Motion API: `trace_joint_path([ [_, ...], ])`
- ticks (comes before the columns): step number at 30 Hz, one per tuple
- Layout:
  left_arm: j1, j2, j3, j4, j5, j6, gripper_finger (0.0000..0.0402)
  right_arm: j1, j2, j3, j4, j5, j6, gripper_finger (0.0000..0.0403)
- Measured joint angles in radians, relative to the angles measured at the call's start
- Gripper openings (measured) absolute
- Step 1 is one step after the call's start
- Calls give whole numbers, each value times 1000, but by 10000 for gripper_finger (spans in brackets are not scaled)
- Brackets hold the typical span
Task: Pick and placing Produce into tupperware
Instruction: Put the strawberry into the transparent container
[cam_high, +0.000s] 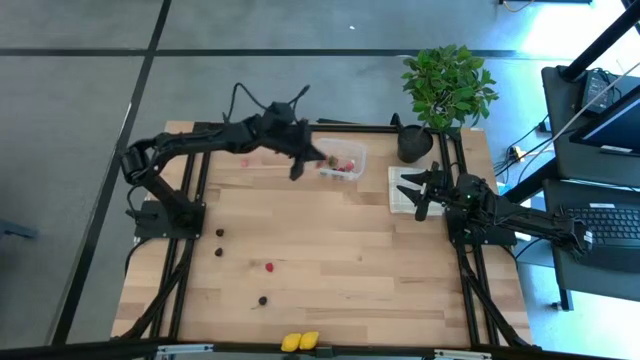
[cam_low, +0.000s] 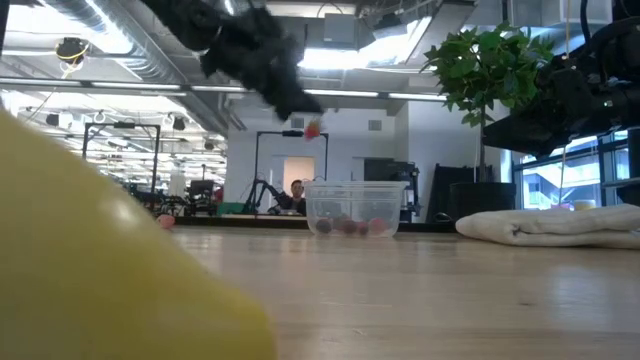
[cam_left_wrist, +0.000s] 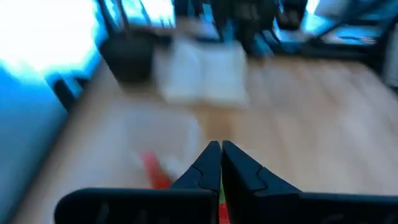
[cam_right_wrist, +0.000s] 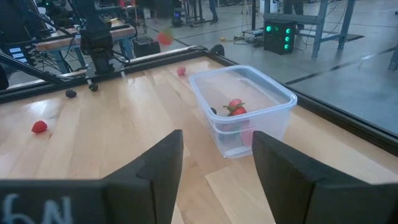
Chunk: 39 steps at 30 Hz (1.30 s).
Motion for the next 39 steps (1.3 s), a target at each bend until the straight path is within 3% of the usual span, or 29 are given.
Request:
trace_joint_path([
  [3,-45,0,2,172,-166,40,0,0,0,0,0,0,0,195],
  [5,-59,0,3,250,-217,48,0,0,0,0,0,0,0,195],
  [10,-74,49,2,329,-225,42,0,0,0,0,0,0,0,195],
  [22,-79,269,2,555,-365,-33,0,0,0,0,1,0,3,195],
  [39,-109,420,2,560,-452,-67,0,0,0,0,1,0,1,195],
])
